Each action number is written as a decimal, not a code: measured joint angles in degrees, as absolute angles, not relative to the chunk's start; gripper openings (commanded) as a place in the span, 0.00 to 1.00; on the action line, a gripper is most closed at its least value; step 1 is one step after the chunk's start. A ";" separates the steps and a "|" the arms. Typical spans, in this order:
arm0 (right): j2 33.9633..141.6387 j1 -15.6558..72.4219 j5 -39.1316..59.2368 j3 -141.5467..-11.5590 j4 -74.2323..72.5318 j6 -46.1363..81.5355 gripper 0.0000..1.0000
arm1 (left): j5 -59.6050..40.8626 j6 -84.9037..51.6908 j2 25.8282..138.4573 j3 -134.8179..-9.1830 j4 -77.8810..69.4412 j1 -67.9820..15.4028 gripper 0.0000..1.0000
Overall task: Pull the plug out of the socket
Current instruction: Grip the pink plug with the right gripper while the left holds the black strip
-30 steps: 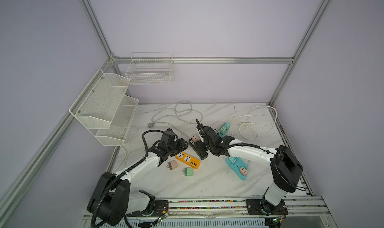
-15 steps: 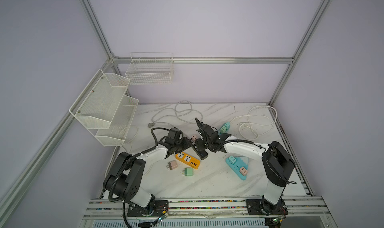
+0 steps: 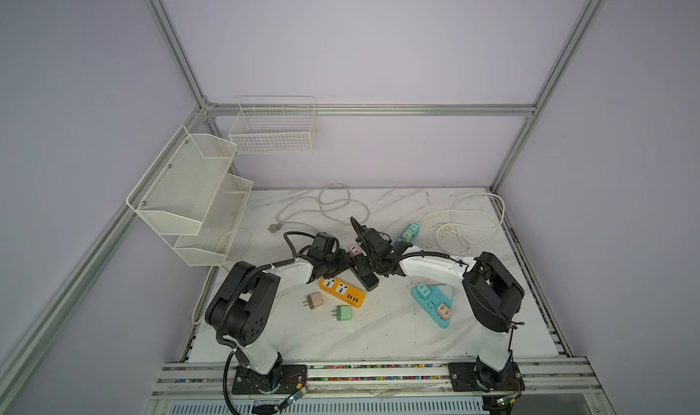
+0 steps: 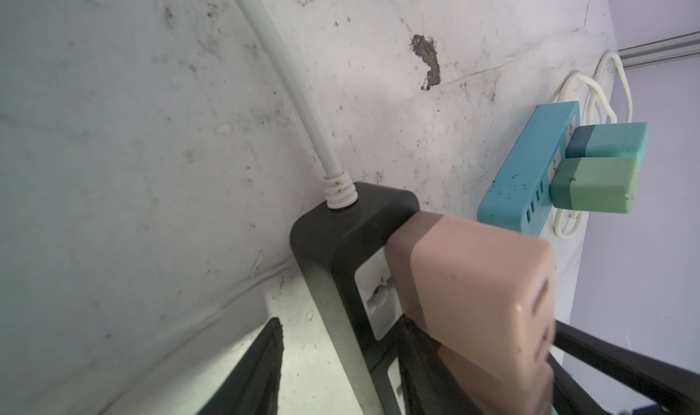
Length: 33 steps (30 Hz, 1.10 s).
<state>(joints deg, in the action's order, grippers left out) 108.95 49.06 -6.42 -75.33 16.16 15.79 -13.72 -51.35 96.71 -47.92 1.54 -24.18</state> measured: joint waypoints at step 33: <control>111.46 49.06 -3.25 -75.42 16.14 13.21 0.33 | -14.13 -49.87 97.49 -47.88 0.56 -24.88 0.41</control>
